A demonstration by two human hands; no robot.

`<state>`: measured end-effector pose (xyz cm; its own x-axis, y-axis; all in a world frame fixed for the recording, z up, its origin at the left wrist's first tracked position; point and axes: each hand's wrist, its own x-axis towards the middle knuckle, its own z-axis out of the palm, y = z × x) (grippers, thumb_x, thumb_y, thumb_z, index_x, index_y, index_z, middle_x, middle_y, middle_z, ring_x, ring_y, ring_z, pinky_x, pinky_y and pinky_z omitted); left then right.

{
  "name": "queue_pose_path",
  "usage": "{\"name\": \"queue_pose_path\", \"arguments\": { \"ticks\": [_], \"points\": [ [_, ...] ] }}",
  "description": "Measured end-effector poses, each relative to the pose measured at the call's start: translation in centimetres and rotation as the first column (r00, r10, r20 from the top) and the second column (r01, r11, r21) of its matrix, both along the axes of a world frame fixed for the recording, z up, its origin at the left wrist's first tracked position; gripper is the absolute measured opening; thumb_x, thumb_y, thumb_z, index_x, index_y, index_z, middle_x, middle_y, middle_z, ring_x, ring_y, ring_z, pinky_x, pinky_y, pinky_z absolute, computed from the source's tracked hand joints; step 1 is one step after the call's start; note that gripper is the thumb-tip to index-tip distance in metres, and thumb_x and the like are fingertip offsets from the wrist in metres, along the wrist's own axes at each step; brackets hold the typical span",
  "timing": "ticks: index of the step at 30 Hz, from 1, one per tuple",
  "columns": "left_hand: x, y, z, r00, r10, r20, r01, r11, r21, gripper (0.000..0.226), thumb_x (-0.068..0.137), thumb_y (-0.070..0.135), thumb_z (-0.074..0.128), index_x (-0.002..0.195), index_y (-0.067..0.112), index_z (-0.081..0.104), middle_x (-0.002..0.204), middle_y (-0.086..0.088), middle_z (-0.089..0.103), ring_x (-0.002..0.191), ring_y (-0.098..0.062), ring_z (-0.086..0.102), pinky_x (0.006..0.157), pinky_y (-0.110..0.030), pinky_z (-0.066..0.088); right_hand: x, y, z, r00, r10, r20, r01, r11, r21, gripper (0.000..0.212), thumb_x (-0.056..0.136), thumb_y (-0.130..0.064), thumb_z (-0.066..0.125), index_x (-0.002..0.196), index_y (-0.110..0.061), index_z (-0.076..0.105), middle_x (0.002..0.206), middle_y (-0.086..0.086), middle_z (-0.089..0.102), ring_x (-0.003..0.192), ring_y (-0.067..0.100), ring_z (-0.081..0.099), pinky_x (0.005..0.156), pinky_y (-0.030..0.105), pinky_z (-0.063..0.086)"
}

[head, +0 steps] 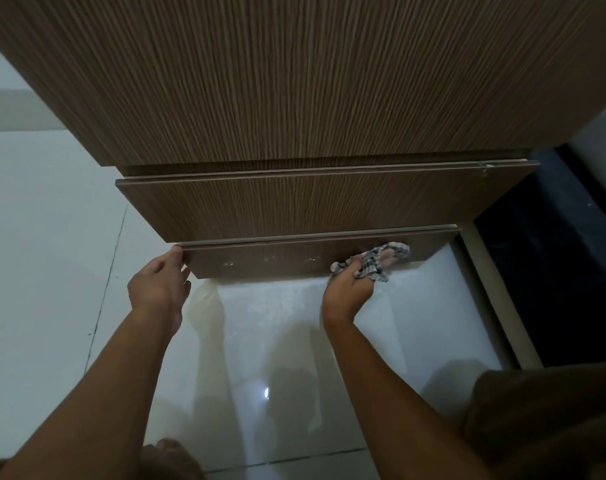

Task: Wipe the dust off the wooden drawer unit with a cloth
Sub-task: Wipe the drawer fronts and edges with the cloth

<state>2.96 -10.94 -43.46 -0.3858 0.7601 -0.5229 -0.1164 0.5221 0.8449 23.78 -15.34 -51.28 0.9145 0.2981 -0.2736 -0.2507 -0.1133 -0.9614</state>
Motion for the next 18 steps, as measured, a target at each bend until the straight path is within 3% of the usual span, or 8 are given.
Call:
{"name": "queue_pose_path", "arguments": {
  "ticks": [2, 4, 6, 7, 9, 13, 16, 18],
  "points": [
    [-0.1, 0.0, 0.0, 1.000, -0.004, -0.003, 0.004, 1.000, 0.001, 0.034, 0.098, 0.024, 0.055, 0.127, 0.006, 0.060, 0.130, -0.011, 0.061, 0.119, -0.027, 0.060, 0.104, -0.041, 0.047, -0.8, -0.2, -0.2, 0.998, 0.045, 0.049, -0.045, 0.999, -0.009, 0.047, 0.100, -0.008, 0.048, 0.143, 0.006, 0.035, 0.116, -0.003, 0.042, 0.113, 0.008, 0.042, 0.070, -0.013, 0.025],
    [-0.2, 0.0, 0.0, 1.000, -0.007, -0.003, 0.007, 1.000, 0.002, 0.035, 0.099, 0.024, 0.055, 0.128, 0.006, 0.060, 0.131, -0.011, 0.061, 0.120, -0.027, 0.059, 0.105, -0.041, 0.046, -1.7, 0.1, -1.4, 0.992, 0.092, 0.085, -0.089, 0.995, -0.041, 0.051, 0.100, -0.021, 0.051, 0.143, 0.002, 0.037, 0.123, -0.006, 0.046, 0.122, 0.010, 0.047, 0.082, -0.008, 0.033],
    [-0.2, -0.1, 0.0, 1.000, -0.005, -0.002, 0.005, 1.000, 0.002, 0.035, 0.099, 0.024, 0.055, 0.128, 0.006, 0.060, 0.129, -0.011, 0.062, 0.120, -0.027, 0.059, 0.105, -0.041, 0.046, -2.7, 0.5, -2.9, 0.990, 0.117, 0.079, -0.115, 0.993, -0.026, 0.074, 0.093, -0.056, 0.048, 0.143, -0.003, 0.041, 0.137, 0.001, 0.053, 0.127, 0.016, 0.052, 0.101, 0.019, 0.046],
    [-0.2, -0.1, 0.0, 1.000, -0.003, -0.004, 0.003, 1.000, 0.001, 0.035, 0.099, 0.024, 0.055, 0.127, 0.006, 0.060, 0.126, -0.010, 0.063, 0.118, -0.027, 0.060, 0.105, -0.041, 0.046, -3.0, 0.7, -4.4, 0.987, 0.137, 0.088, -0.135, 0.990, -0.030, 0.088, 0.086, -0.071, 0.042, 0.145, -0.005, 0.039, 0.142, 0.006, 0.052, 0.131, 0.018, 0.050, 0.106, 0.033, 0.045],
    [-0.2, -0.1, 0.0, 1.000, -0.003, -0.005, 0.003, 1.000, -0.003, 0.034, 0.098, 0.024, 0.056, 0.126, 0.005, 0.061, 0.119, -0.009, 0.063, 0.114, -0.025, 0.060, 0.103, -0.039, 0.047, -4.1, 1.2, -6.4, 0.973, 0.192, 0.124, -0.185, 0.980, -0.069, 0.096, 0.084, -0.079, 0.034, 0.150, -0.009, 0.030, 0.152, 0.008, 0.041, 0.140, 0.018, 0.039, 0.112, 0.044, 0.037],
    [-0.5, 0.1, -0.1, 1.000, -0.021, -0.014, 0.020, 1.000, -0.018, 0.031, 0.098, 0.025, 0.057, 0.122, 0.007, 0.063, 0.111, -0.005, 0.063, 0.105, -0.021, 0.061, 0.095, -0.034, 0.049, -6.4, 1.4, -5.0, 0.934, 0.307, 0.182, -0.275, 0.944, -0.181, 0.085, 0.092, -0.071, 0.027, 0.155, -0.016, 0.012, 0.162, 0.006, 0.018, 0.149, 0.020, 0.019, 0.119, 0.047, 0.024],
    [-0.9, 0.3, -0.2, 0.998, -0.043, -0.039, 0.042, 0.999, -0.031, 0.028, 0.097, 0.027, 0.058, 0.118, 0.009, 0.064, 0.109, -0.005, 0.064, 0.106, -0.021, 0.061, 0.097, -0.036, 0.050, -8.1, 0.6, -3.6, 0.899, 0.438, 0.025, -0.430, 0.890, -0.150, 0.086, 0.086, -0.076, 0.027, 0.152, -0.022, 0.024, 0.156, 0.008, 0.031, 0.144, 0.020, 0.031, 0.118, 0.040, 0.028],
    [-1.2, 0.4, -0.3, 0.997, -0.063, -0.053, 0.061, 0.997, -0.036, 0.022, 0.096, 0.029, 0.059, 0.108, 0.011, 0.065, 0.104, -0.005, 0.065, 0.104, -0.021, 0.062, 0.092, -0.035, 0.051, -9.2, 0.4, -3.8, 0.876, 0.482, -0.001, -0.478, 0.869, -0.127, 0.082, 0.087, -0.074, 0.030, 0.150, -0.021, 0.030, 0.153, 0.007, 0.036, 0.140, 0.021, 0.035, 0.117, 0.038, 0.029]
  ]
}}
